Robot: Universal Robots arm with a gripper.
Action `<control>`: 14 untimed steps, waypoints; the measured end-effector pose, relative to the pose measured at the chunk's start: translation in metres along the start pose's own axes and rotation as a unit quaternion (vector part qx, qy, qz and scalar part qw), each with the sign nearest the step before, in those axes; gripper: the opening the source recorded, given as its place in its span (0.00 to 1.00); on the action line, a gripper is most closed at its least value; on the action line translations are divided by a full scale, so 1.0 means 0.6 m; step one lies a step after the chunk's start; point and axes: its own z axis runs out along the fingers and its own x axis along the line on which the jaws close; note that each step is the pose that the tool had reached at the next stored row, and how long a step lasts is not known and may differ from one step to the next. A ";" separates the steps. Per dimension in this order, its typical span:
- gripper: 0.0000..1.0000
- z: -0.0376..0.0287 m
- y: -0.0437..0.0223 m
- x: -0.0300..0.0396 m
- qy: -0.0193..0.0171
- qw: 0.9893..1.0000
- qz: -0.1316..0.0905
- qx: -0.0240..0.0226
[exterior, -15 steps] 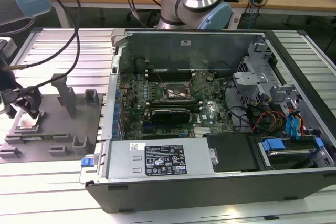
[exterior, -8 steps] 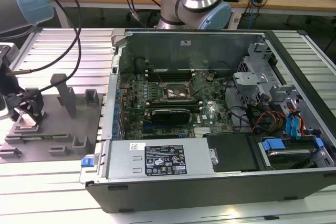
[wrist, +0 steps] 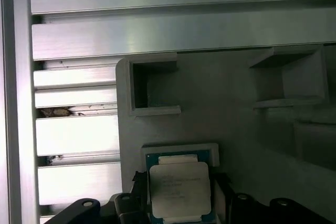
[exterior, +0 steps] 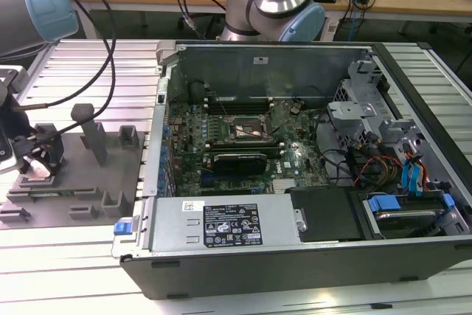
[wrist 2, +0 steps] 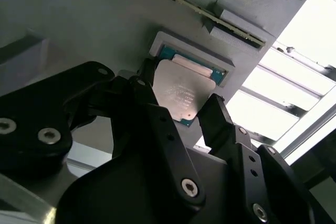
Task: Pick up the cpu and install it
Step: 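Pick up the cpu and move it towards the insertion slot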
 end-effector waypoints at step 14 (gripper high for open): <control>0.60 -0.002 0.000 0.000 0.000 1.000 -0.001 0.000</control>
